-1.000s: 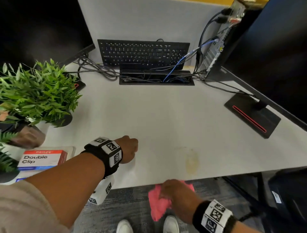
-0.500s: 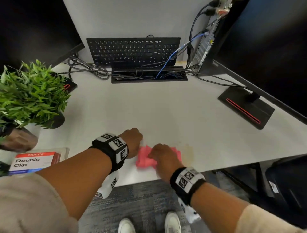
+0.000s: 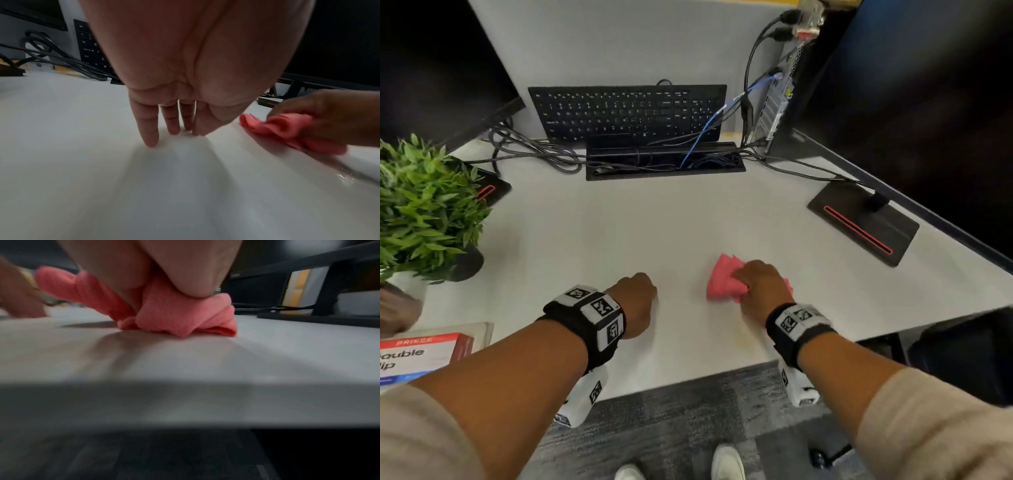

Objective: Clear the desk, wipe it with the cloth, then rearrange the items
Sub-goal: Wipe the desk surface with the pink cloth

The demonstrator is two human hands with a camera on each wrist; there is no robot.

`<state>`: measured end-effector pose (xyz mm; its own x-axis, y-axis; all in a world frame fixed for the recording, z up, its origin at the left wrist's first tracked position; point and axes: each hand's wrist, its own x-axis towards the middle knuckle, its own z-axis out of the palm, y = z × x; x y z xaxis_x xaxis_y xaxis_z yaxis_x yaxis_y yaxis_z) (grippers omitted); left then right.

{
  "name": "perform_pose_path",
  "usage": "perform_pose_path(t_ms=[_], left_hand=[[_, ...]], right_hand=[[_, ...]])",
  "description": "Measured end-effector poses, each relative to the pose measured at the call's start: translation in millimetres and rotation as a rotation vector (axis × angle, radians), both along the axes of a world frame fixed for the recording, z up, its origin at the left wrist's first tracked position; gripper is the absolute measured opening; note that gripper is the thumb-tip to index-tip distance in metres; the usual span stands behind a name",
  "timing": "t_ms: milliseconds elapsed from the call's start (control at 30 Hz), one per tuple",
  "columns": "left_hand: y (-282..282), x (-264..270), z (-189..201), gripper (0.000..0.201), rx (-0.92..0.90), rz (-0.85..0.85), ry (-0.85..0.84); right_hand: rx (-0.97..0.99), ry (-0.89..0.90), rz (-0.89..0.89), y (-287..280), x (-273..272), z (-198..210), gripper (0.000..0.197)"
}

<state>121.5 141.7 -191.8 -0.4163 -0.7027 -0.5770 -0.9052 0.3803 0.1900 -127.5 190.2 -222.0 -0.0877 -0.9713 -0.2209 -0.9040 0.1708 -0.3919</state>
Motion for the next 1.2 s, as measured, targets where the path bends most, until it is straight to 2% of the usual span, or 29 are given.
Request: perform_pose_path(t_ms=[100,200,267,333,367,400,500,600,667,767,833,933,1000,1033,1100,1133,1167,1200], left_hand=[[-1.3,3.6,-0.9,0.046,0.023,-0.002,0.010],[-4.2,6.3,-3.9,0.049,0.044,-0.004,0.005],[-3.3,6.4,-2.5,0.051,0.047,0.010,0.001],[-2.1,5.6,-1.7,0.051,0.042,0.006,0.006],[-2.4,5.3,-3.4,0.051,0.039,0.001,0.008],[-2.7,5.6,-5.2,0.051,0.040,0.001,0.008],[-3.0,5.4,-8.9,0.052,0.039,0.012,0.005],[-2.0,5.7,-11.2,0.053,0.027,-0.015,0.020],[-2.6,7.5,-13.2,0.053,0.017,-0.029,0.035],[-3.3,11.9,-16.5,0.052,0.006,-0.045,0.046],[-3.2,11.1,-14.4,0.050,0.007,-0.062,0.033],[-2.1,7.6,-9.2,0.051,0.016,-0.069,0.005],[-3.2,6.0,-8.4,0.050,0.010,-0.063,0.004],[-4.5,5.6,-9.1,0.049,0.012,-0.058,0.008],[-4.4,5.2,-10.2,0.049,0.020,-0.052,0.012],[-4.1,4.7,-9.3,0.049,0.017,-0.052,0.009],[-3.2,4.5,-8.8,0.050,0.016,-0.052,0.006],[-2.3,4.1,-8.1,0.051,0.018,-0.049,0.004]], right_hand=[[0.061,-0.007,0.090,42.2,22.9,-9.0,0.036],[0.175,-0.122,0.253,100.3,40.1,-10.7,0.037],[0.270,-0.219,0.302,118.0,49.9,15.4,0.025],[0.320,-0.344,0.298,109.9,53.8,53.4,0.026],[0.304,-0.424,0.239,98.3,51.9,67.4,0.023],[0.209,-0.420,0.143,81.4,45.4,71.4,0.024],[-0.064,-0.198,-0.123,17.0,11.4,50.6,0.025],[-0.037,-0.056,-0.248,-19.1,5.1,19.0,0.018],[0.017,0.040,-0.190,-15.2,23.4,0.8,0.033],[0.030,0.019,0.072,33.0,65.5,-10.2,0.039],[0.070,-0.074,0.230,70.7,76.1,-10.6,0.037],[0.196,-0.165,0.405,107.9,73.9,9.7,0.019],[0.249,-0.232,0.333,108.3,60.6,35.6,0.016],[0.237,-0.263,0.231,100.8,50.2,50.5,0.017],[0.082,-0.287,-0.066,76.4,27.8,70.5,0.020],[-0.036,-0.256,-0.127,61.3,18.0,76.9,0.017],[-0.060,-0.193,-0.094,49.2,11.8,80.0,0.011],[-0.001,-0.106,-0.012,41.6,11.1,79.6,0.013]])
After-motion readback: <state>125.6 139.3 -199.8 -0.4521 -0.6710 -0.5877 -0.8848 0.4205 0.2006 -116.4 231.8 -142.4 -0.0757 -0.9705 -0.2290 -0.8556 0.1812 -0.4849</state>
